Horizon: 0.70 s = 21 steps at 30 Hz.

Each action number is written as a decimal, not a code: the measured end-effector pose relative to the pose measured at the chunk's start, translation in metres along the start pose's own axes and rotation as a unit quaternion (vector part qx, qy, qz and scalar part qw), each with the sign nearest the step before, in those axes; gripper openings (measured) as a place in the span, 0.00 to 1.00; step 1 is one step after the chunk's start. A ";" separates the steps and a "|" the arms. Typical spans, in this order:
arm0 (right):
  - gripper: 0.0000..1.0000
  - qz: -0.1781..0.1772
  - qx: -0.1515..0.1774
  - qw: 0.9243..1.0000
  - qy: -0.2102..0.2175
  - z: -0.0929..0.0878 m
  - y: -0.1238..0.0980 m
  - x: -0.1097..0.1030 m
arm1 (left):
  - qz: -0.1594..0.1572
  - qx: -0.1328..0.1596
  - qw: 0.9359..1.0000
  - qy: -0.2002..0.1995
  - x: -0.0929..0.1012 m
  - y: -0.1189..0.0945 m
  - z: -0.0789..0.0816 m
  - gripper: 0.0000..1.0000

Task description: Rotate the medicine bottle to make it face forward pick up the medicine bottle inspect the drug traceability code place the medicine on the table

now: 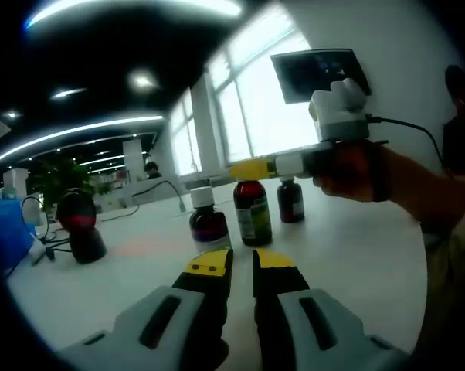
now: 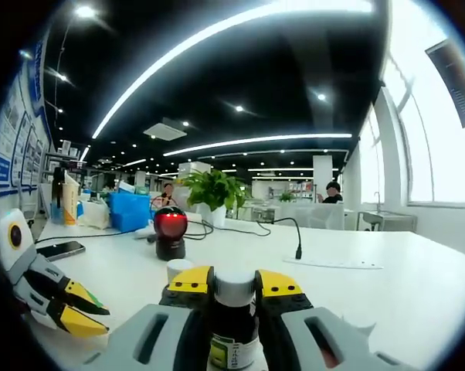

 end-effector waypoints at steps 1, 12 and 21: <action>0.17 0.000 0.000 1.000 -0.001 0.000 0.000 0.000 | 0.000 0.000 1.000 0.000 0.000 0.000 0.000 0.04; 0.18 -0.005 -0.006 1.000 -0.014 0.002 0.000 0.001 | 0.000 0.000 1.000 -0.001 -0.001 0.001 0.000 0.04; 0.18 0.002 0.009 1.000 -0.012 0.013 -0.010 0.001 | 0.001 0.000 1.000 -0.001 -0.002 0.001 0.000 0.04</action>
Point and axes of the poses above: the point that each gripper's makers call its tool centre point, and the gripper's own axes: y roughly forward along the fingers, x roughly to its right, z roughly out of its top, the point moved 8 cm from there along -y, roughly backward along the fingers, and after that the axes turned 4 degrees about x, right-handed, at the moved point
